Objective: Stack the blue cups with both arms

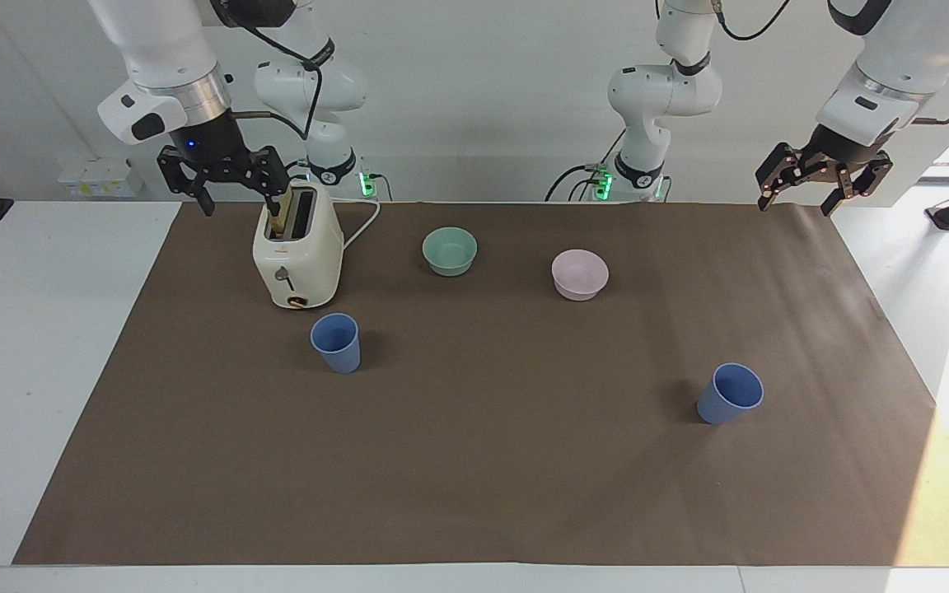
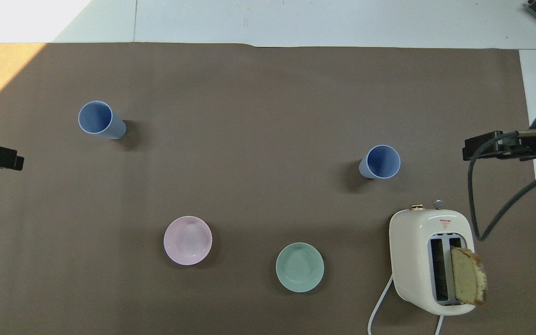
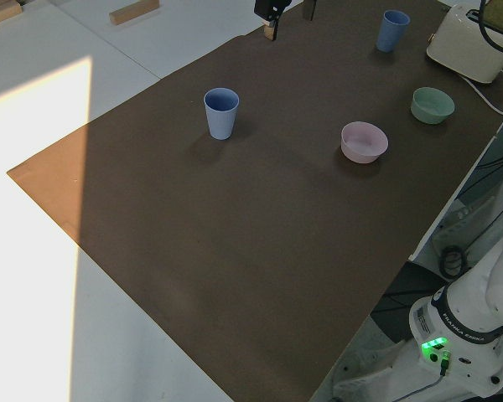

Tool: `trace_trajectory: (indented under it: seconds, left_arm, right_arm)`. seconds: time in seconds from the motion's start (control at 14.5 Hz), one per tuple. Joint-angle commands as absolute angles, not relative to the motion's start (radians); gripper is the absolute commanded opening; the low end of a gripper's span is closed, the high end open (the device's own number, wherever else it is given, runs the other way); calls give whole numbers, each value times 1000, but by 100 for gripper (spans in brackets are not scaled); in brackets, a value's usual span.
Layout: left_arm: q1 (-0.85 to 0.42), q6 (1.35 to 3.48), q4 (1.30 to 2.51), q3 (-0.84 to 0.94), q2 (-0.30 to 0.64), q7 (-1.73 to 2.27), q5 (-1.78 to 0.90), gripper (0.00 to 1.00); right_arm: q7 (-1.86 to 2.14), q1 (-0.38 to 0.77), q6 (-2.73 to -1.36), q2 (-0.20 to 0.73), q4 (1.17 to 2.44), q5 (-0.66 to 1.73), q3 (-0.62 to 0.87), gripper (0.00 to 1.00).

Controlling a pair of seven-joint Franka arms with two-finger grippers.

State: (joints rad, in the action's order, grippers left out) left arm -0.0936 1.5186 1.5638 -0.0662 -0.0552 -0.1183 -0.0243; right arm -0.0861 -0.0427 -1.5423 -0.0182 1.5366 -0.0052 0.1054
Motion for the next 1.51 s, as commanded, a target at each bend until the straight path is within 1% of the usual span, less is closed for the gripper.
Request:
trace_trajectory:
  seconds: [0.0,0.28,0.55,0.76,0.96,1.24,1.38,1.44]
  left_arm:
    - [-94,1516,1569,-61,-69,-118,-20,100]
    - [-98,1538,1566,-61,-63,-112,-21,100]
    - [-97,1626,1572,-57,-46,-129,-21,100]
    - [-97,1719,1574,-57,47,-130,-21,100]
    - [-74,1865,1591,-57,115,-178,-21,100]
    - [-38,1977,1595,-57,213,-222,-23,100]
    - [-35,2034,1617,-57,256,-232,-23,100]
    - [-37,2049,1637,-57,277,-232,-23,94]
  right_arm:
    - [-98,-49,-1557,-38,1560,-6,107,100]
    - [-98,-49,-1557,-37,1560,-6,107,100]
    - [-98,-49,-1559,-37,1560,-8,107,100]
    - [-98,-49,-1557,-37,1560,-8,107,100]
    - [-98,-49,-1557,-38,1560,-6,107,100]
    - [-98,-49,-1557,-38,1560,-8,107,100]
    - [-98,-49,-1557,-38,1560,-8,107,100]
    - [-98,-49,-1557,-37,1560,-6,107,100]
